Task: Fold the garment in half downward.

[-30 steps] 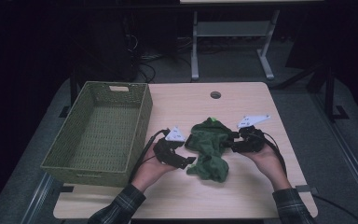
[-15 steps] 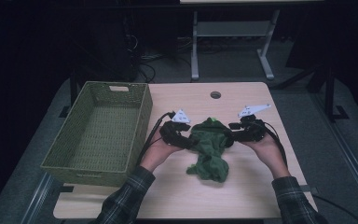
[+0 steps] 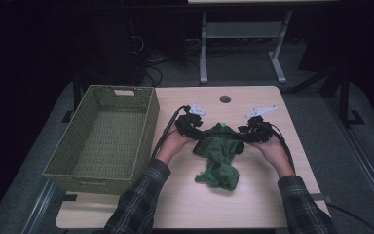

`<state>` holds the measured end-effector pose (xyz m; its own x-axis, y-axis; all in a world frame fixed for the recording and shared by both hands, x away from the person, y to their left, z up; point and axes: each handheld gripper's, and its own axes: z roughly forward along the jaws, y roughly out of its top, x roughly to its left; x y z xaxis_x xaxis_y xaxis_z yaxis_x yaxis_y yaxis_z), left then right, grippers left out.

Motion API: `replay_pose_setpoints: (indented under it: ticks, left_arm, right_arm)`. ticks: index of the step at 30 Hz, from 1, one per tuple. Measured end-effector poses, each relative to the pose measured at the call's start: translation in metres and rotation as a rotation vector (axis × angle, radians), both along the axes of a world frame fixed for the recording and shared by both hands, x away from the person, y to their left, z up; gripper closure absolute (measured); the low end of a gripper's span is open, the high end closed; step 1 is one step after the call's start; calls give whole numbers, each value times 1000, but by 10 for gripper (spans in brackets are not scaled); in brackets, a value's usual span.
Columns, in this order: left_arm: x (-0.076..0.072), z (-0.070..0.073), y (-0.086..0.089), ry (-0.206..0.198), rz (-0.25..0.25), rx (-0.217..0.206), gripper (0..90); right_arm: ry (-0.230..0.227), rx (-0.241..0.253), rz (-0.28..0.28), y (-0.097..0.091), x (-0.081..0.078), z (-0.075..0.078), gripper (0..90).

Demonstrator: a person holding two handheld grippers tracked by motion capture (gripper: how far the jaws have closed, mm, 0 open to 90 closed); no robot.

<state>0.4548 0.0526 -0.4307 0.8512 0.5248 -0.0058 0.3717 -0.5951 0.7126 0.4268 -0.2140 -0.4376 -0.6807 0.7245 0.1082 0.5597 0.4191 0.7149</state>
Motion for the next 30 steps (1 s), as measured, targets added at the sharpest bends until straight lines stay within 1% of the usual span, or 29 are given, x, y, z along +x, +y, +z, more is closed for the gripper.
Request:
replay_pose_setpoints:
  ticks: [3,5,6,7,10,11,14,15,17,19,20,21,23,25,28,29,30]
  left_arm:
    - [7,-11,-4,19,-6,21,421]
    - [11,-17,-6,32,-10,27,428]
    - [13,-19,-7,34,-5,28,431]
    - [15,-21,-7,44,-7,27,440]
    - [18,-24,-8,42,-11,27,494]
    - [19,-24,-9,51,-17,28,512]
    - [22,-27,-10,55,-23,46,552]
    - [22,-28,-10,58,-26,50,585]
    - [24,-31,-10,62,-36,61,620]
    - [24,-33,-11,65,-39,61,675]
    - [24,-34,-11,68,-38,55,690]
    - [24,-34,-11,69,-44,55,714]
    - [23,-33,-12,68,-44,57,790]
    - [23,-30,-12,68,-45,59,851]
    - [22,-26,-11,68,-43,45,865]
    - [21,-24,-11,71,-32,26,866]
    - [21,-22,-11,70,-24,16,866]
  right_arm:
    - [20,-11,-7,0,6,-10,561]
    - [29,-13,-12,0,8,-14,572]
    - [29,-19,-10,-1,10,-16,577]
    - [30,-21,-15,-2,11,-17,595]
    - [34,-21,-25,-5,13,-20,619]
    - [40,-17,-26,-5,13,-21,628]
    - [46,-15,-23,-4,14,-23,640]
    - [49,-13,-17,-3,14,-24,653]
    - [47,-19,-11,-1,15,-25,675]
    - [53,-24,-8,0,15,-26,713]
    - [58,-21,-10,1,15,-27,725]
    - [61,-20,-11,1,15,-27,754]
    - [65,-19,-13,1,16,-28,829]
    - [67,-18,-12,2,15,-28,866]
    - [61,-22,-11,2,15,-25,871]
    - [60,-20,-15,3,14,-24,871]
    - [53,-19,-15,2,13,-23,872]
